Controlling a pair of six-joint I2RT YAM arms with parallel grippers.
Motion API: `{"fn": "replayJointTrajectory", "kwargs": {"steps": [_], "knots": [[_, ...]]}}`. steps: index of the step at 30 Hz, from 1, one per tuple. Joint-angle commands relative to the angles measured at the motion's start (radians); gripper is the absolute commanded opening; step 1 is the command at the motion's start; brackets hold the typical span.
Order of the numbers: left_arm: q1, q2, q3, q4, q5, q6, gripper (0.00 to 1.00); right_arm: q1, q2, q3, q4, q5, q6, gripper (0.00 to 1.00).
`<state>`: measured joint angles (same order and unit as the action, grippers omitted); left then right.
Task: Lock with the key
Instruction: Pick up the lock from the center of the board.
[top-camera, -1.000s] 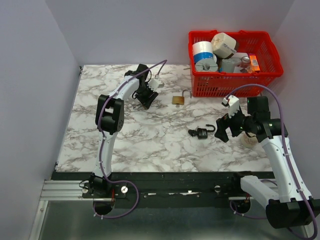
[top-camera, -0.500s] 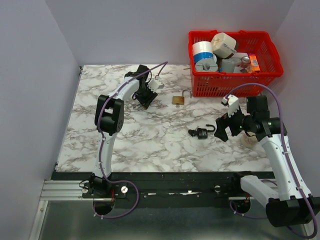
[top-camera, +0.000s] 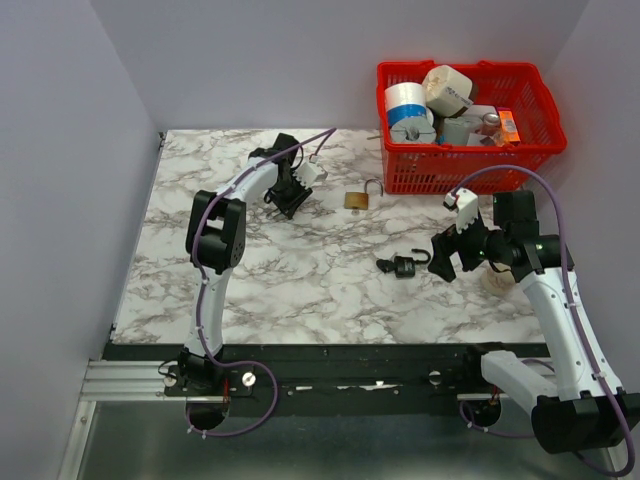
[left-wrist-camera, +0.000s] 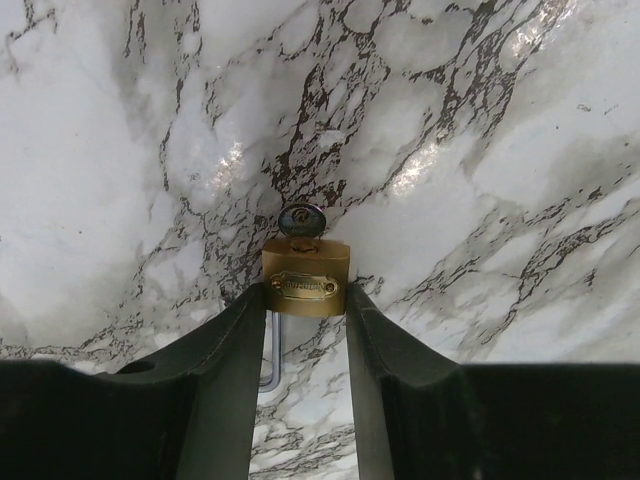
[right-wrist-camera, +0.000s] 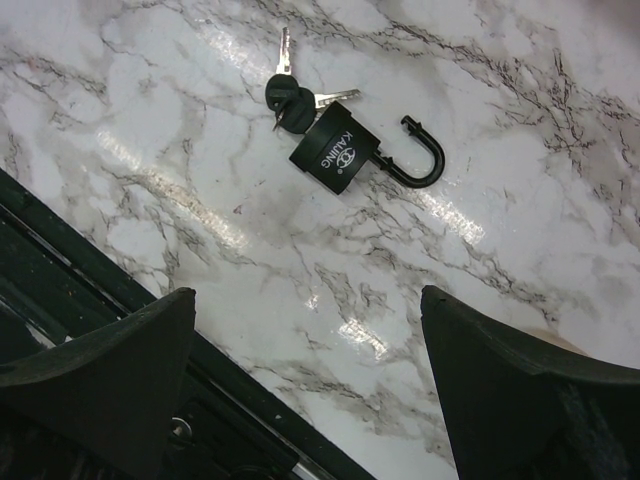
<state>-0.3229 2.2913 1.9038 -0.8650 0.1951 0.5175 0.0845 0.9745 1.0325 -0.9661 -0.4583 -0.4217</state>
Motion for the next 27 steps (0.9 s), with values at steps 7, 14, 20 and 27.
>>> {"fn": "replayJointTrajectory", "kwargs": {"steps": [7, 14, 20, 27], "knots": [[-0.005, -0.099, -0.098, 0.089, 0.033, -0.016, 0.33, -0.006, 0.007, 0.018, 0.012, -0.034, 0.021, 1.00], [-0.007, -0.335, -0.242, 0.129, 0.110, 0.033, 0.33, -0.006, 0.004, 0.049, 0.001, -0.109, 0.069, 1.00], [-0.030, -0.593, -0.331, 0.060, 0.220, 0.130, 0.33, -0.006, 0.044, 0.155, -0.040, -0.308, 0.167, 1.00], [-0.140, -0.864, -0.359, -0.015, 0.213, 0.243, 0.32, -0.005, 0.128, 0.253, 0.019, -0.615, 0.375, 0.97]]}}
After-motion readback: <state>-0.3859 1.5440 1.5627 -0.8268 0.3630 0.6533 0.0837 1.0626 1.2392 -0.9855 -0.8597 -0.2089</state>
